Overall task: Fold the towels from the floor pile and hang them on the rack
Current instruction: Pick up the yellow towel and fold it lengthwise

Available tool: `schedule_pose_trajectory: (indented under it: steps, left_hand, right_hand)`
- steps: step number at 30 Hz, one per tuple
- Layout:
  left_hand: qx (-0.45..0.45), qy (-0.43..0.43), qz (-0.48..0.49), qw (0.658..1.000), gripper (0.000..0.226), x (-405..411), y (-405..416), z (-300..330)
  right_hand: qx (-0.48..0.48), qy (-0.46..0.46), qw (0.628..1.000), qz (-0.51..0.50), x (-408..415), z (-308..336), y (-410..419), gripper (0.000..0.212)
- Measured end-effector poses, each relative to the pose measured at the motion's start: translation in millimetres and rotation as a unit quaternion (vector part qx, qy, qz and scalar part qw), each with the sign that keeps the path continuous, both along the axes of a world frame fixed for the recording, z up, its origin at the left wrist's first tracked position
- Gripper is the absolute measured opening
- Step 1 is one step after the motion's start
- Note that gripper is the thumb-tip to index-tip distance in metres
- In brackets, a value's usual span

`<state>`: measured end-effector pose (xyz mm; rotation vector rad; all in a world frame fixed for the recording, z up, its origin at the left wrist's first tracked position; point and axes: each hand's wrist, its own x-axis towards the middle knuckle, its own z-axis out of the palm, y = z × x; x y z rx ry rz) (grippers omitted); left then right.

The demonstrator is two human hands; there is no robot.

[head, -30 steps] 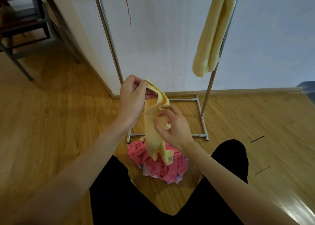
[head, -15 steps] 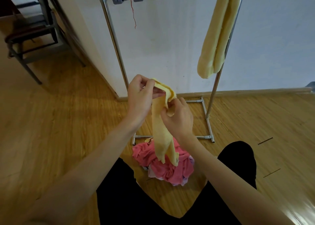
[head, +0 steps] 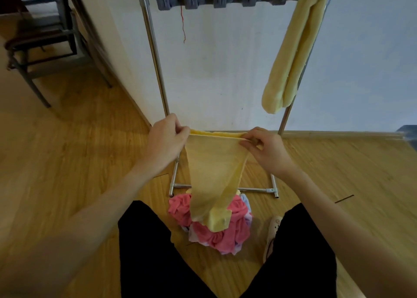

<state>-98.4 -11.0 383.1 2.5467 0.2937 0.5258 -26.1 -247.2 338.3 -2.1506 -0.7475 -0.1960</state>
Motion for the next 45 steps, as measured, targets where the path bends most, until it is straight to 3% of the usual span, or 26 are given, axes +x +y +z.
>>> schedule_pose_trajectory:
  steps: [3, 5, 8, 11, 14, 16, 19, 22, 27, 30, 35, 39, 42, 45]
  left_hand:
    - [0.046, 0.091, 0.003, 0.995, 0.018, 0.6, 4.3, -11.1]
    - [0.013, 0.161, 0.011, 0.987, 0.015, 4.6, 4.4, -17.0]
    - [-0.172, 0.231, -0.003, 0.958, 0.018, 10.0, -3.1, -23.3]
    - [-0.345, 0.236, -0.014, 0.908, 0.025, 10.9, -13.4, -22.0]
    - [-0.439, 0.236, -0.032, 0.866, 0.023, 14.9, -23.5, -12.5]
    - [-0.461, 0.229, -0.04, 0.857, 0.023, 18.6, -29.5, -1.5]
    - [-0.366, 0.151, -0.046, 0.917, 0.014, 28.1, -32.2, 25.0]
    - [-0.177, -0.008, -0.027, 0.984, 0.01, 38.5, -31.1, 62.3]
    - [-0.034, -0.218, -0.024, 0.975, 0.013, 36.6, -47.8, 113.5]
    - [0.012, -0.279, -0.04, 0.959, 0.015, 32.4, -53.9, 128.5]
    - [0.052, -0.218, -0.046, 0.974, 0.014, 39.0, -47.1, 137.8]
    - [0.063, -0.173, -0.066, 0.981, 0.006, 47.6, -37.6, 142.5]
    - [0.031, -0.085, -0.11, 0.99, 0.017, 51.7, -35.6, 140.9]
    - [-0.02, 0.026, -0.169, 0.985, 0.029, 51.0, -36.6, 132.5]
  right_hand:
    - [-0.019, 0.001, 0.999, 0.035, 4.8, 11.3, 0.3, 0.005]
    - [-0.035, 0.006, 0.998, 0.056, 4.5, 17.4, 1.0, 0.003]
    - [-0.051, 0.003, 0.996, 0.072, 2.5, 24.9, -1.5, 0.004]
    - [-0.037, 0.005, 0.997, 0.074, 2.6, 33.8, -11.4, 0.006]
    - [-0.024, 0.011, 0.997, 0.066, 6.0, 40.8, -25.0, 0.006]
    - [-0.019, 0.01, 0.998, 0.056, 7.6, 46.4, -31.8, 0.007]
    - [0.015, -0.008, 0.999, 0.042, 9.2, 62.6, -41.0, 0.012]
    - [0.045, -0.045, 0.998, 0.014, 14.6, 83.9, -50.5, 0.008]
    - [0.076, -0.089, 0.993, -0.018, 24.9, 114.6, -61.5, 0.011]
    - [0.108, -0.092, 0.989, -0.036, 24.7, 129.7, -67.6, 0.009]
    - [0.116, -0.059, 0.99, -0.058, 24.9, 143.3, -68.0, 0.004]
    - [0.147, -0.055, 0.984, -0.083, 32.1, 141.6, -55.5, 0.017]
    - [0.17, -0.074, 0.978, -0.09, 38.3, 139.2, -44.5, 0.022]
    - [0.146, -0.062, 0.981, -0.11, 46.0, 131.6, -33.7, 0.013]
